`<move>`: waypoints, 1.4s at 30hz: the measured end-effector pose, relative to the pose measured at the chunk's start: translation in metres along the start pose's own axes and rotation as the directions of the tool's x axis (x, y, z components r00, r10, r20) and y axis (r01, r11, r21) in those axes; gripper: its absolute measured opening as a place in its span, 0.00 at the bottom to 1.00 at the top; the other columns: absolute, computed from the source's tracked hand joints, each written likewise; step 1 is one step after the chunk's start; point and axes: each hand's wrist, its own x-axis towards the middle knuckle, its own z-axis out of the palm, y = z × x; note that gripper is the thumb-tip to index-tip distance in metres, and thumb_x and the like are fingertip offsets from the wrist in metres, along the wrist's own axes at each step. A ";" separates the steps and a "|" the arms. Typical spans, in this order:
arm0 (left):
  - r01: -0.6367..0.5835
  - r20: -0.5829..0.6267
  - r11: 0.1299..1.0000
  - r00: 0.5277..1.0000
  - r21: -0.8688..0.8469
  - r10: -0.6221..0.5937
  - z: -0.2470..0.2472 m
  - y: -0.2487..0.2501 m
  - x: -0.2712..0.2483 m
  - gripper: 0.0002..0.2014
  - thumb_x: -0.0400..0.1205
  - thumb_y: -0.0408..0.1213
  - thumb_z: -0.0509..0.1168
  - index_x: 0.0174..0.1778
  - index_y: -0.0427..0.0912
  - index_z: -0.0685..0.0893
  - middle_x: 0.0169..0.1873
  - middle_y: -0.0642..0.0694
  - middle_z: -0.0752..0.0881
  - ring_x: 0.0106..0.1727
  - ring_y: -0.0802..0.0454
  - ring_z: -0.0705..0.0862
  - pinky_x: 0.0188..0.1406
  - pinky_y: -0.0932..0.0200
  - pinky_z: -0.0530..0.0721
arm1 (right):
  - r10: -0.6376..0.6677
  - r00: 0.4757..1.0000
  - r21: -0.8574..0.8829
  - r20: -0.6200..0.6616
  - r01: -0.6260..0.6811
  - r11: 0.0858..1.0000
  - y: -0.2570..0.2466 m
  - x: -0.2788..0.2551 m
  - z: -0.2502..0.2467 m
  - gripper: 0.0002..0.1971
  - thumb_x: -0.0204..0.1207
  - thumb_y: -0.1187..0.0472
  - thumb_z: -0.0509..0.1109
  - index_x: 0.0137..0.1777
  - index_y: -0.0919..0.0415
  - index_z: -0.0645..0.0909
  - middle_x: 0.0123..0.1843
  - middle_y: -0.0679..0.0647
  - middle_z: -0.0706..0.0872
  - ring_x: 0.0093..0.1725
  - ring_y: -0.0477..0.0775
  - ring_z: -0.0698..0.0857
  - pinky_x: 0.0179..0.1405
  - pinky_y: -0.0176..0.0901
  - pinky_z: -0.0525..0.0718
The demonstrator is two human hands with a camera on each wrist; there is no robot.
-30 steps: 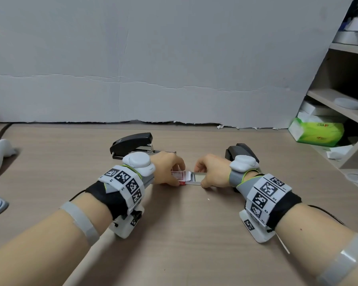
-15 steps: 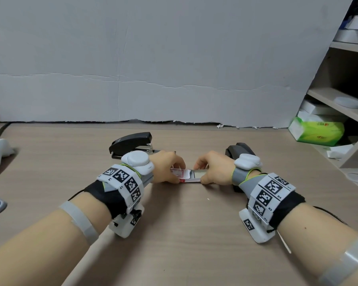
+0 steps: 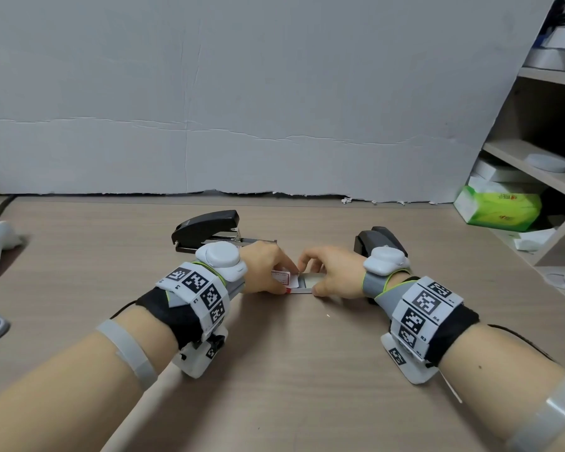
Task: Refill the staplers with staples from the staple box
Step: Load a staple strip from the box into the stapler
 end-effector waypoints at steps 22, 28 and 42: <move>-0.040 -0.009 0.999 0.999 -0.008 0.040 -0.001 0.003 -0.002 0.17 0.75 0.43 0.72 0.60 0.59 0.88 0.42 0.51 0.82 0.45 0.49 0.78 0.41 0.60 0.73 | 0.150 0.986 -0.139 -0.072 -0.159 0.977 -0.015 0.020 0.004 0.10 0.68 0.53 0.73 0.37 0.61 0.87 0.39 0.59 0.91 0.44 0.63 0.89 0.39 0.46 0.85; -0.041 -0.005 0.999 0.999 -0.003 0.041 0.000 0.001 0.001 0.18 0.75 0.44 0.73 0.61 0.56 0.88 0.40 0.51 0.83 0.44 0.49 0.78 0.40 0.61 0.71 | 0.246 0.969 -0.085 -0.033 -0.248 0.965 -0.017 0.027 0.003 0.13 0.66 0.54 0.76 0.29 0.60 0.78 0.28 0.56 0.82 0.30 0.60 0.83 0.32 0.43 0.80; 0.079 -0.029 0.996 0.997 0.045 -0.078 0.009 0.015 0.011 0.16 0.70 0.48 0.71 0.51 0.48 0.89 0.46 0.44 0.87 0.47 0.40 0.86 0.48 0.47 0.89 | 0.298 0.955 -0.079 -0.017 -0.298 0.951 -0.025 0.027 0.008 0.16 0.71 0.59 0.73 0.27 0.60 0.71 0.26 0.55 0.73 0.28 0.57 0.70 0.24 0.39 0.64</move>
